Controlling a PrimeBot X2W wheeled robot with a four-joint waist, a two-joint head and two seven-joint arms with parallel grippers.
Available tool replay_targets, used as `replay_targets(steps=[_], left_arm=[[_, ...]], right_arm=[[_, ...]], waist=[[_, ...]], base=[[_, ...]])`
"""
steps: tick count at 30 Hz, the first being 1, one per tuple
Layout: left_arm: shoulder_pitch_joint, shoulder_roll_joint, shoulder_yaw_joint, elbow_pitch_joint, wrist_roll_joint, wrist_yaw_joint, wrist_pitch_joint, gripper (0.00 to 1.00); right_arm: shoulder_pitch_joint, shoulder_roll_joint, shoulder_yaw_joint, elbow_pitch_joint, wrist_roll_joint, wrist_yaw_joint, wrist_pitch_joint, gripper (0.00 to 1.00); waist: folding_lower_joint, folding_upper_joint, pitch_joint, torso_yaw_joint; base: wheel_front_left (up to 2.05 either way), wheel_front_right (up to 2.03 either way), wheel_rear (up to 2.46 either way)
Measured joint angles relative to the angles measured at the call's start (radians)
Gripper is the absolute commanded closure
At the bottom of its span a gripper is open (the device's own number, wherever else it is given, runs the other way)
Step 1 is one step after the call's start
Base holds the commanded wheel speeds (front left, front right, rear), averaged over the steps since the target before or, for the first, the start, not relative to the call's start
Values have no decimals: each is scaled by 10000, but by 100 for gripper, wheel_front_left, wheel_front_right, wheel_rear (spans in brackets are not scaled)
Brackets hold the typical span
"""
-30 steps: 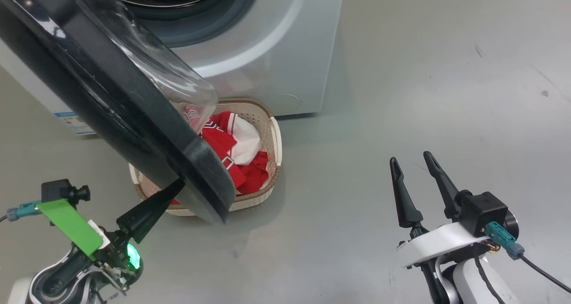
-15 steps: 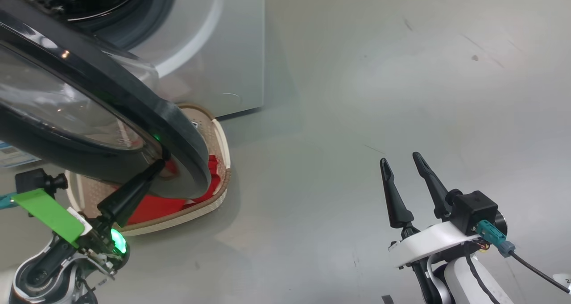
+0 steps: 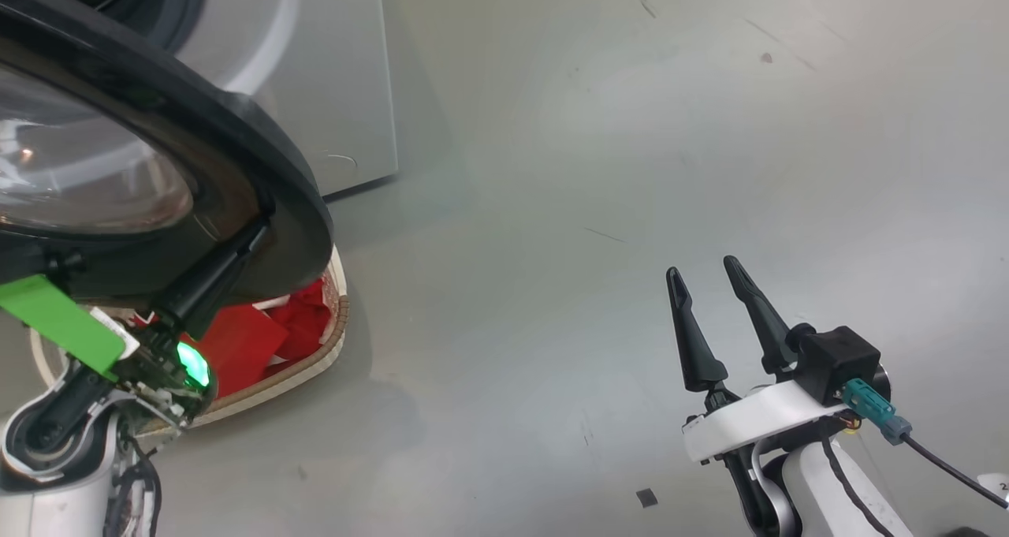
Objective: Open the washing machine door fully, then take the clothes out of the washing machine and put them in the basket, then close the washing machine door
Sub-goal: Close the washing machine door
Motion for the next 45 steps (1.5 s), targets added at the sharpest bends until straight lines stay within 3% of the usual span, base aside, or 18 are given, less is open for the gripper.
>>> replay_targets(steps=[18,35,45], left_arm=[[-1651,523,274,347,119,453,-265,100],[-3143,729,431,583,303,748,-616,100],[-3473,732,445,1014,543,692,-694,100]], right_arm=[[-408,94,29,153,105,79,-6,0],[-828,150,-102,17,213,90,-88,0],[-858,167,-224,36,309,88,-88,0]], waist=[[0,0,973,-854],[0,0,1698,-1030],[0,0,1826,-1109]], base=[[0,0,0],[0,0,0],[0,0,0]])
